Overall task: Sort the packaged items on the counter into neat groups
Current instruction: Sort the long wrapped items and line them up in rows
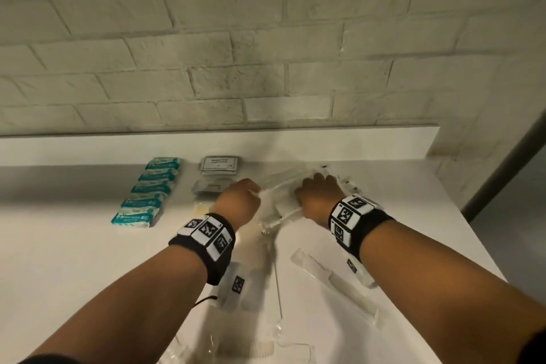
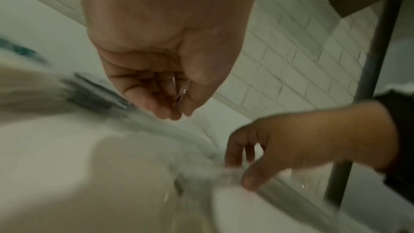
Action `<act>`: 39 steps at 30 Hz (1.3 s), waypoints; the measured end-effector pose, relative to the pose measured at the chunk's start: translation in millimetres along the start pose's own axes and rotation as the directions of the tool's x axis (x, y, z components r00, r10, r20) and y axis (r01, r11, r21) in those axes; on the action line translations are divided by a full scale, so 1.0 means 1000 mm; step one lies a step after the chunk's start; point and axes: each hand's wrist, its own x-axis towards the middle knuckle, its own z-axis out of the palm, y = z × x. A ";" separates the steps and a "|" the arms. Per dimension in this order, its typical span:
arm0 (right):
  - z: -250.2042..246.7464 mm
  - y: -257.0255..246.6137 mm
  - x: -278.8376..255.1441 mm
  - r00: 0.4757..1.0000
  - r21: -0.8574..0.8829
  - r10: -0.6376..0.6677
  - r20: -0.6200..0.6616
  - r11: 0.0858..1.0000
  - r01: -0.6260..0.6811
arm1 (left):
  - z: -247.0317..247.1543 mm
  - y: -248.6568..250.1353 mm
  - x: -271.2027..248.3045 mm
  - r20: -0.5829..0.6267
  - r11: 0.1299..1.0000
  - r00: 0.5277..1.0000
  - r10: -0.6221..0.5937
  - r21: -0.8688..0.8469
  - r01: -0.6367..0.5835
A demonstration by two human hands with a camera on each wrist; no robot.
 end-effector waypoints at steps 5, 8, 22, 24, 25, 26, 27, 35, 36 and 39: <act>-0.005 0.006 -0.016 0.995 0.124 -0.096 -0.033 0.987 0.099 | -0.043 0.026 0.017 -0.169 0.932 0.985 0.014 -0.354 -0.074; -0.010 0.016 -0.029 0.991 0.535 -0.091 -0.100 0.835 0.130 | -0.065 0.041 0.032 -0.250 0.829 0.968 -0.033 -0.547 -0.113; 0.007 0.015 -0.021 0.984 0.544 0.162 0.070 0.821 -0.174 | -0.031 0.028 0.038 0.308 0.947 0.950 0.051 0.286 -0.144; 0.009 0.011 -0.020 0.989 0.534 0.137 0.051 0.833 -0.143 | -0.028 0.022 0.022 0.377 0.895 0.926 0.030 0.402 -0.192; 0.011 0.008 -0.018 0.992 0.523 0.115 0.044 0.844 -0.121 | -0.025 0.019 0.015 0.407 0.865 0.913 0.024 0.450 -0.223; 0.011 0.003 -0.017 0.993 0.501 0.102 0.052 0.858 -0.114 | -0.020 0.019 0.010 0.431 0.838 0.902 0.014 0.487 -0.246; 0.011 -0.002 -0.014 0.994 0.478 0.094 0.058 0.871 -0.110 | -0.016 0.018 0.006 0.448 0.817 0.894 0.020 0.508 -0.272; 0.007 -0.036 0.011 0.993 0.400 0.056 0.104 0.912 -0.093 | 0.009 0.005 -0.002 0.356 0.835 0.926 0.128 0.464 -0.294; 0.005 -0.039 0.011 0.990 0.397 0.067 0.125 0.911 -0.112 | 0.010 0.005 -0.001 0.350 0.828 0.927 0.134 0.475 -0.299; 0.005 -0.041 0.015 0.985 0.403 0.074 0.153 0.906 -0.131 | 0.015 0.000 0.003 0.327 0.834 0.938 0.115 0.482 -0.270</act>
